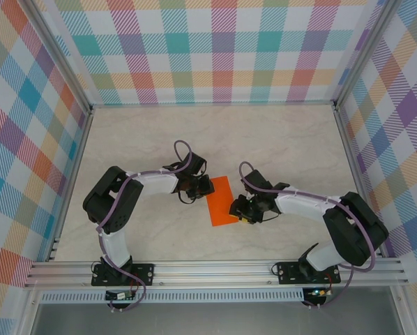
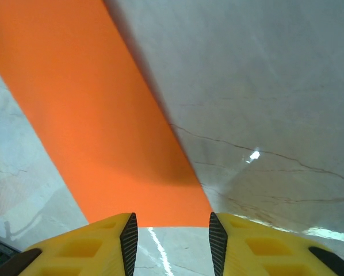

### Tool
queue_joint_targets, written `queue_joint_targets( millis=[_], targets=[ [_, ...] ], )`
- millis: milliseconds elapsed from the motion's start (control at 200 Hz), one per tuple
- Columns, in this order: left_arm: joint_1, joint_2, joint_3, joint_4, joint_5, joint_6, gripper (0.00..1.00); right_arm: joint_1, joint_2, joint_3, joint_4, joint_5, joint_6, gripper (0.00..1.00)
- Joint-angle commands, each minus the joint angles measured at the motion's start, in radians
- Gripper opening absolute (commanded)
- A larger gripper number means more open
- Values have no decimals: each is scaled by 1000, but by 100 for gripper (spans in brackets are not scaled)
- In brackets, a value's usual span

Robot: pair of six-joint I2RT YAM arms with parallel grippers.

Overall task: Fold a paper plane with a square sheet of paper (pick it up from the middle)
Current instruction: Third fold the triangle at the center of the table.

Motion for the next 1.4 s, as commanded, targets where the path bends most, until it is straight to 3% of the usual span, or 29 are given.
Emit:
queue_joint_targets(
  millis=[0,370,595,860,1160,1395],
  targets=[
    [-6,31,-43,-58,-3,-4,15,11,48,-8,46,-38,16,40],
    [-6,27,-48,-55,2,-8,15,30,122,78,131,-75,12,37],
    [-6,27,-49,-55,8,-9,15,29,141,170,78,-52,-23,38],
    [-6,22,-50,-59,6,-8,15,13,130,186,56,-26,-52,46],
    [-6,21,-49,-61,9,-7,15,-32,159,242,15,-91,-193,52],
    [-6,19,-50,-64,5,-6,15,-59,181,230,26,-137,-221,47]
  ],
)
